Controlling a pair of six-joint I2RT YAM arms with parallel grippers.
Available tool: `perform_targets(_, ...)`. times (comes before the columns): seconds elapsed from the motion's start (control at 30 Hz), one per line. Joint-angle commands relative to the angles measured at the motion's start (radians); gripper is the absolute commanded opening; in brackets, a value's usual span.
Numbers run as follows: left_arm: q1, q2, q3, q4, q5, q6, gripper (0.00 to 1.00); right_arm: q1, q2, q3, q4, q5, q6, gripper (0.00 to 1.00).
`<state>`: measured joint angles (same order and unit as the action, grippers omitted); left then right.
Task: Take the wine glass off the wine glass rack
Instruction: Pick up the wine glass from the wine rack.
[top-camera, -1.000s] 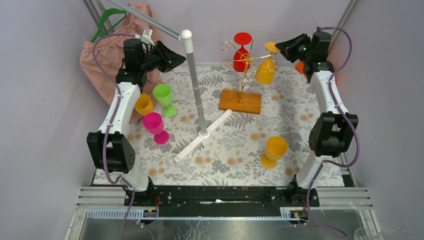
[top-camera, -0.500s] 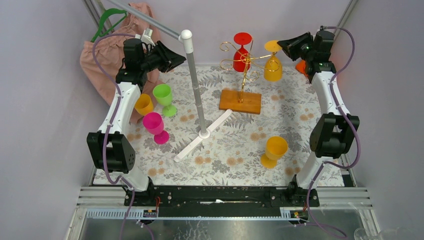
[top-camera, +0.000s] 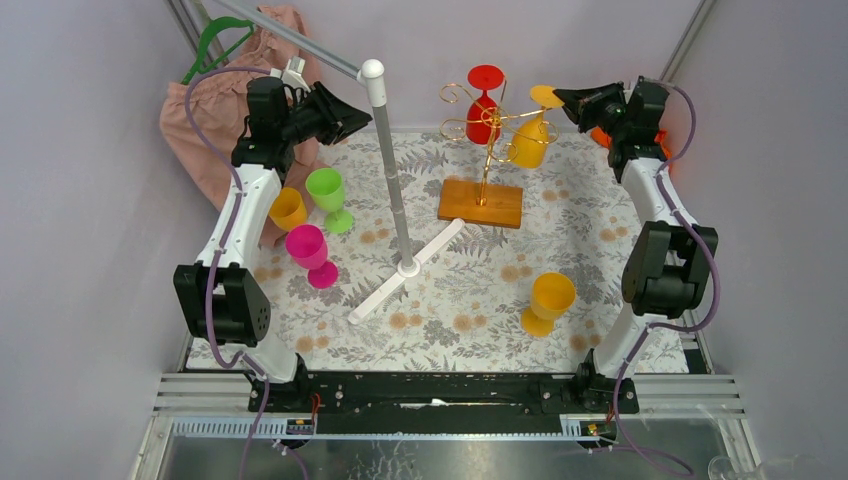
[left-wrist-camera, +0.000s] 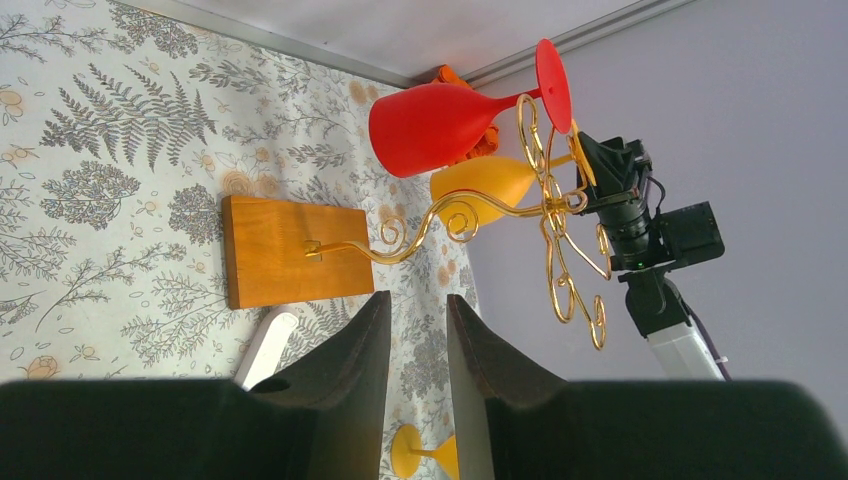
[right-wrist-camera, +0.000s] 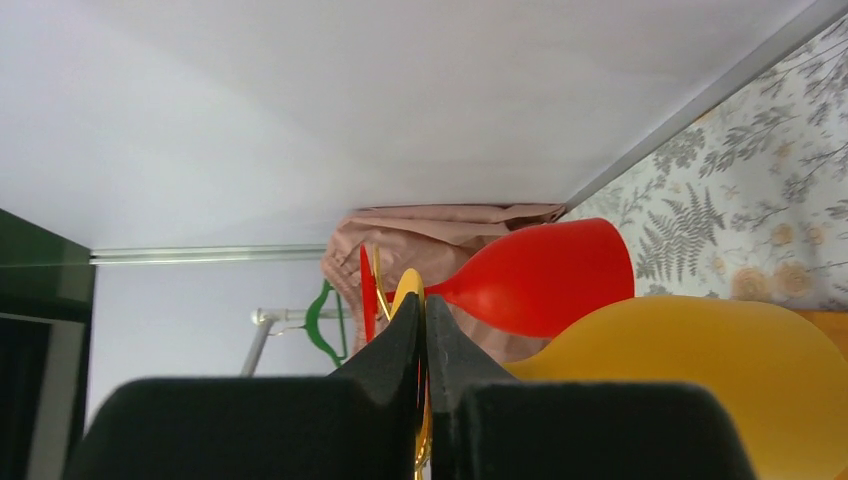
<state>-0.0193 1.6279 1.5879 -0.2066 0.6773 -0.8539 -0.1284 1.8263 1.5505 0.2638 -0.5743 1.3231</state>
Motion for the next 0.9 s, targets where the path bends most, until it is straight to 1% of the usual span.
perform_targets(0.0, -0.002, 0.012, 0.007, -0.003, 0.006, 0.021, 0.33, -0.008, -0.019, -0.038, 0.168, -0.077, 0.116, 0.0)
perform_targets(0.2, -0.002, 0.015, 0.007, 0.002, 0.005, 0.016, 0.33, -0.008, -0.047, -0.046, 0.217, -0.09, 0.14, 0.0)
perform_targets(0.5, -0.002, 0.021, 0.013, 0.002, 0.005, 0.015, 0.33, -0.01, -0.1, -0.035, 0.137, -0.096, 0.078, 0.0)
perform_targets(0.87, -0.002, 0.025, 0.006, 0.005, 0.007, 0.013, 0.32, -0.009, -0.128, -0.048, 0.099, -0.116, 0.025, 0.0)
